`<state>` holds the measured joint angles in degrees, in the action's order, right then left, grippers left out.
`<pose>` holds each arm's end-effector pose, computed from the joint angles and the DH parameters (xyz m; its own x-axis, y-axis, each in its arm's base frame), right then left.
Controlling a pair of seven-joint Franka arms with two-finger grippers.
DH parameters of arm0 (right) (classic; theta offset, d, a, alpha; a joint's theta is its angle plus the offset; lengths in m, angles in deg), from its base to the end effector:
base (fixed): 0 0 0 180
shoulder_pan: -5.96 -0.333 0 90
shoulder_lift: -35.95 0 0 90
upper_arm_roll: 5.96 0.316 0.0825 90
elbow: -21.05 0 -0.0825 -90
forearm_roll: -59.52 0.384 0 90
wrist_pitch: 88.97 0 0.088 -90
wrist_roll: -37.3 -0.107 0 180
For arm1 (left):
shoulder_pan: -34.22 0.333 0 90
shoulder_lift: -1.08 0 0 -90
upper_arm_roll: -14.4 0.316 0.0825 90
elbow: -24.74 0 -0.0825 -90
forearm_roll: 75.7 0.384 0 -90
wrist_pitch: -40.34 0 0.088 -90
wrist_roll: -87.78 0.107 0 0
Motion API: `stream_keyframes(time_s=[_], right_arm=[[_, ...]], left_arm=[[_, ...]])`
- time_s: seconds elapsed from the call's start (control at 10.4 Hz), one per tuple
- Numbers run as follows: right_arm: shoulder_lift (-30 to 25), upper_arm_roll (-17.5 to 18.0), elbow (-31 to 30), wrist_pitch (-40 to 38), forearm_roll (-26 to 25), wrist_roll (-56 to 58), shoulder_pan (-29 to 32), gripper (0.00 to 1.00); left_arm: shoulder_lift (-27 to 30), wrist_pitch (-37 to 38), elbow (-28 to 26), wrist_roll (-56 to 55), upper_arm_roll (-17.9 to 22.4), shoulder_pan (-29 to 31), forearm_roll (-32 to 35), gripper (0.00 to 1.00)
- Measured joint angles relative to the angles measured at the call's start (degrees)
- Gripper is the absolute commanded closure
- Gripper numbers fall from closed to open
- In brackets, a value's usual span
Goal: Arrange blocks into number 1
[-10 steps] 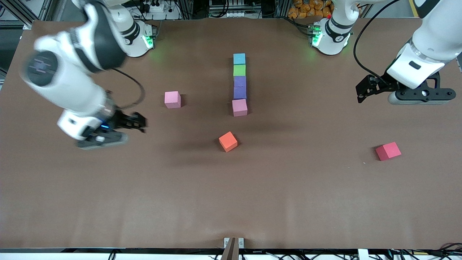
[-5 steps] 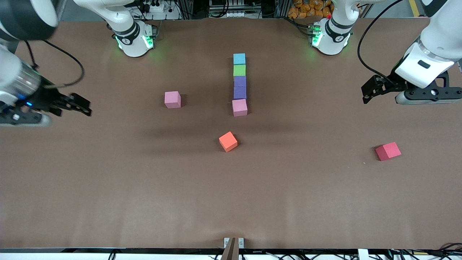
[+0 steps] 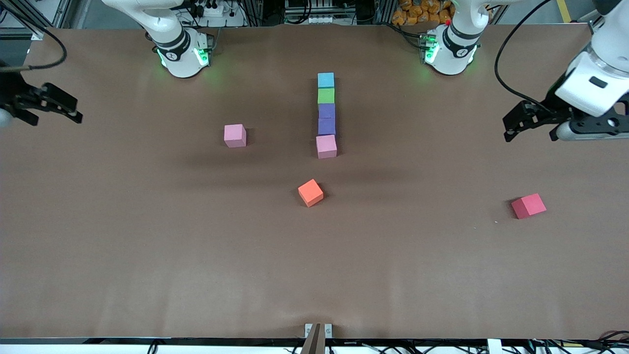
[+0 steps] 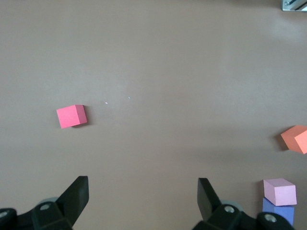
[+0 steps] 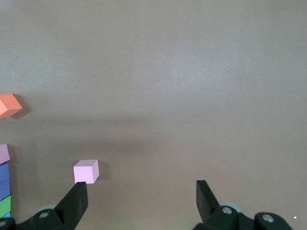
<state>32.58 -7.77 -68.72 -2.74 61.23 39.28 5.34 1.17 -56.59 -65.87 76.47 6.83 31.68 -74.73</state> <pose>0.5295 -0.0082 0.6525 0.9999 0.0158 -0.0019 0.0157 -0.9994 -0.0317 0.5576 -0.0978 0.6316 0.9934 0.0200 0.1128 0.0195 -0.9998 0.0051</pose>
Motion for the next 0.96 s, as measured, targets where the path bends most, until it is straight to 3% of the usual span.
stream_keyframes(time_s=[0.96], right_arm=[[-0.2,-1.2,0.0,-1.8,-0.2,0.2,0.0,0.0]], left_arm=[[-1.0,3.3,2.2,1.6,1.0,0.4,0.1,0.0]])
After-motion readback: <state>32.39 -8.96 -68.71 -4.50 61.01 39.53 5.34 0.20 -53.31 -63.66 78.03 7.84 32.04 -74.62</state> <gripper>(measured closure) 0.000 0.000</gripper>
